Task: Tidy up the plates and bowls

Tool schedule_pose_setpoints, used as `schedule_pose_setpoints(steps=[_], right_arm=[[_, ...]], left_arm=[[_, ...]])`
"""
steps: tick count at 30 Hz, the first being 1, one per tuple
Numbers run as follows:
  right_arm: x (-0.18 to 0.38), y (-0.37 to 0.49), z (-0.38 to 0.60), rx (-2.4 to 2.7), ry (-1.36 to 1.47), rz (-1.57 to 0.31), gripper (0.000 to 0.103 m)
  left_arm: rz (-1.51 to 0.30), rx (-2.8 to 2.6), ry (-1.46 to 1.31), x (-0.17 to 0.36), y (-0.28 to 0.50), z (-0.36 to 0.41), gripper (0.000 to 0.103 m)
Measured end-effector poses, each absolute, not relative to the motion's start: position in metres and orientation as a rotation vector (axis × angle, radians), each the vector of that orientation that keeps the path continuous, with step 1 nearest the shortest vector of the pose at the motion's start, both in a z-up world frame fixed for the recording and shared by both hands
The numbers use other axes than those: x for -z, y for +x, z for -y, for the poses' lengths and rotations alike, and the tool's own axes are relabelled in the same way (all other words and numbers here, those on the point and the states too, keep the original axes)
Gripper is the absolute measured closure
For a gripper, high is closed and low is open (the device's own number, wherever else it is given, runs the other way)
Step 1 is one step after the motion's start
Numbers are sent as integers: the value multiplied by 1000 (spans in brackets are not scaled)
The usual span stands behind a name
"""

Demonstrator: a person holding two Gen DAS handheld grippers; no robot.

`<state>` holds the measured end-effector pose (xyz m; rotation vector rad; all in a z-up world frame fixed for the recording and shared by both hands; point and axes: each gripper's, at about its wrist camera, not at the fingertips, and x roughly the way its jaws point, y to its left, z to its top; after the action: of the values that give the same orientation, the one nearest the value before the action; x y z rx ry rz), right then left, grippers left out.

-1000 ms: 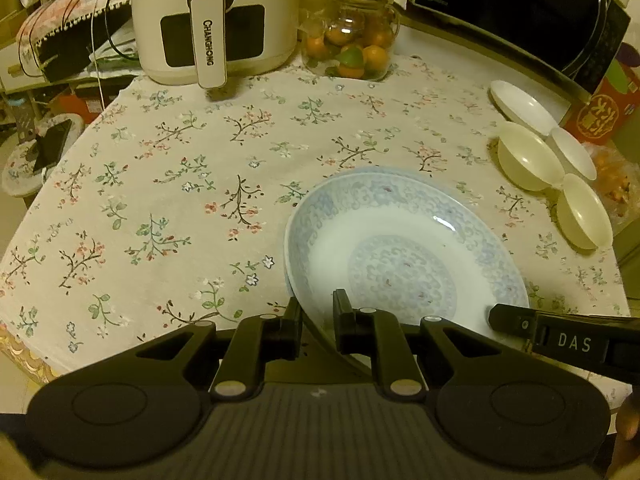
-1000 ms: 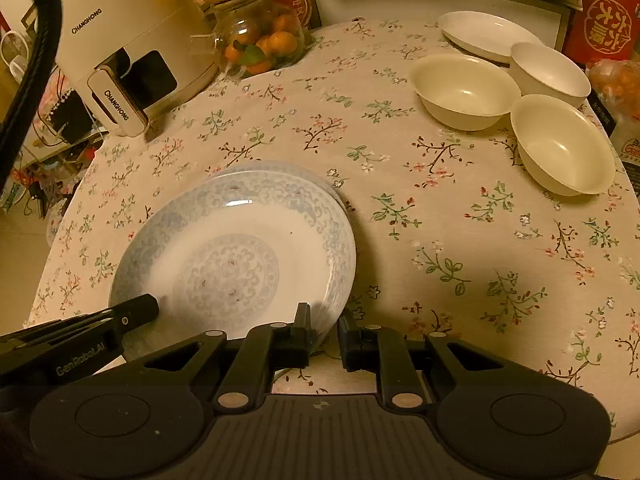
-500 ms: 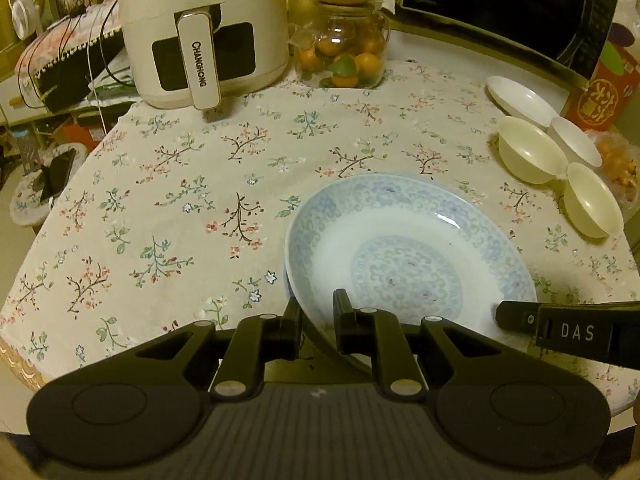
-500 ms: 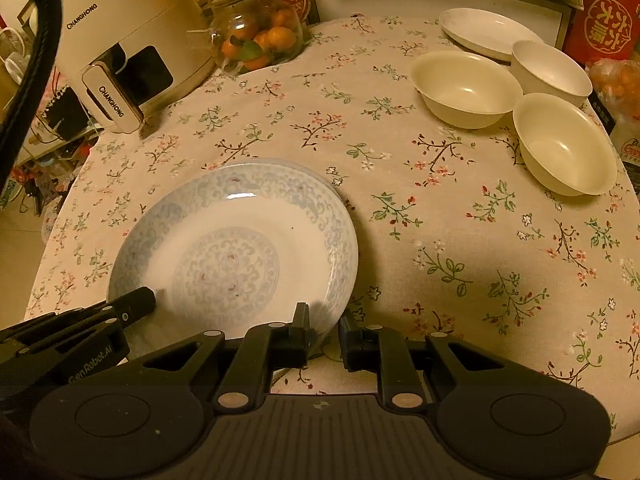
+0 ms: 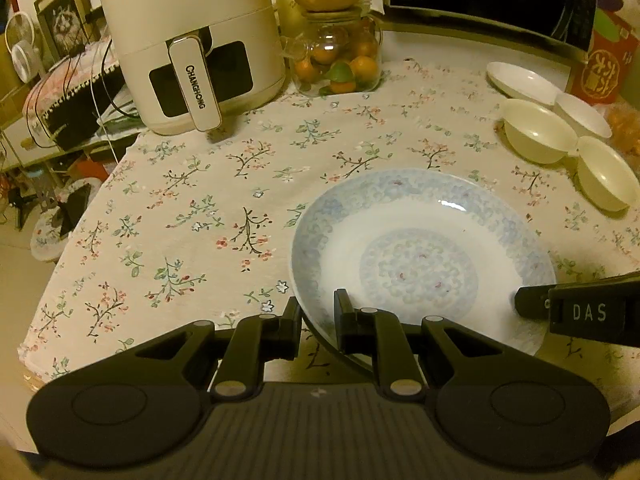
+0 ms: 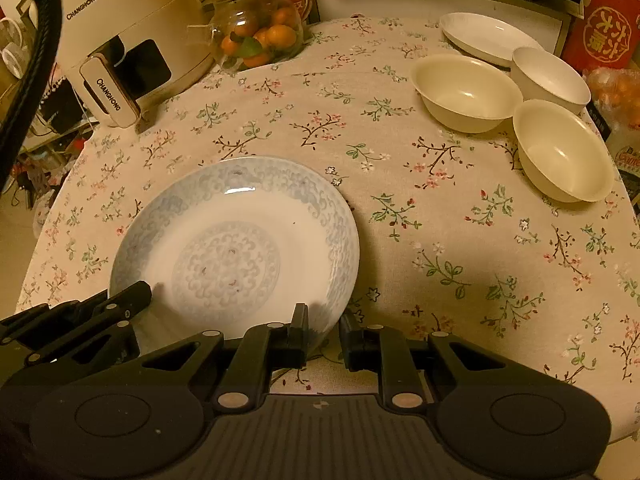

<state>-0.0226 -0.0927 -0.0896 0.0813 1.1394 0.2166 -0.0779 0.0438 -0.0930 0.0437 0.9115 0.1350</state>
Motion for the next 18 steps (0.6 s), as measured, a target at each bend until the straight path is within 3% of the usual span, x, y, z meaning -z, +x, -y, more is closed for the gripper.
schedule_pose_setpoints(steps=[18], right_arm=[[92,-29,80,-182,0,-1108,84]], left_arm=[[-907,-163,101,99,-79,-38,89]])
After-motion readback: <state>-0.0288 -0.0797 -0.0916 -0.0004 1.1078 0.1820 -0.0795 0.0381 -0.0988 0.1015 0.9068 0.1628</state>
